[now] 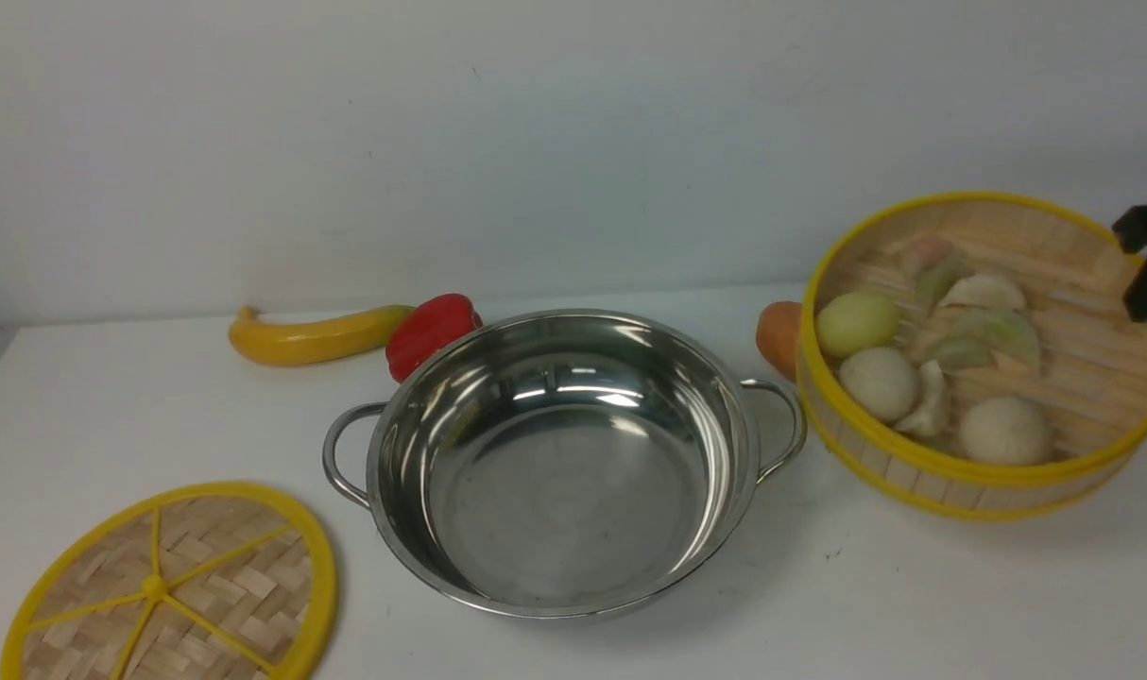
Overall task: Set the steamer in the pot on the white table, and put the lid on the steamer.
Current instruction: 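Reach for and grasp the rim of the bamboo steamer holding the buns with the right gripper, then place the bamboo steamer basket of food into the steel pot with the right gripper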
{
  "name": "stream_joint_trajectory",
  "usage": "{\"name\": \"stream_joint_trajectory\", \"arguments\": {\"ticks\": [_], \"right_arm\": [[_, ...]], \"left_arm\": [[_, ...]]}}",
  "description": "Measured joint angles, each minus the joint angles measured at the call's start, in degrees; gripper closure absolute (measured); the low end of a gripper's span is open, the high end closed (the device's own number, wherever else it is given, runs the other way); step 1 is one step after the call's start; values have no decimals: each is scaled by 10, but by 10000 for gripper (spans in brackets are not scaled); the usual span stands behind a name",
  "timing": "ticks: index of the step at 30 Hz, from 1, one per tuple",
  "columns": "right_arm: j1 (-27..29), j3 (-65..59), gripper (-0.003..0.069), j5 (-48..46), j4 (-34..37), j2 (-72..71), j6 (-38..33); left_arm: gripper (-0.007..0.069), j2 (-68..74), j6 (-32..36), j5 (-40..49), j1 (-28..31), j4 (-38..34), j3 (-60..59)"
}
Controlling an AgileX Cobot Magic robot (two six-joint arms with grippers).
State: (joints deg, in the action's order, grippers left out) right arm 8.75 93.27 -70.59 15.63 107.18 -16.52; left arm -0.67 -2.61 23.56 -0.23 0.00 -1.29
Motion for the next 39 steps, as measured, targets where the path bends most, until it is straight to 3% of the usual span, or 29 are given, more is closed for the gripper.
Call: {"name": "stream_joint_trajectory", "arguments": {"ticks": [12,20,39], "right_arm": [[-122,27,589,-12,15,7,29],[-178,110,589,-14,21,45,78],[-292,240,589,-19,42,165,118]], "left_arm": [[313,0,0,0,0,0,0],[313,0,0,0,0,0,0],[313,0,0,0,0,0,0]]}}
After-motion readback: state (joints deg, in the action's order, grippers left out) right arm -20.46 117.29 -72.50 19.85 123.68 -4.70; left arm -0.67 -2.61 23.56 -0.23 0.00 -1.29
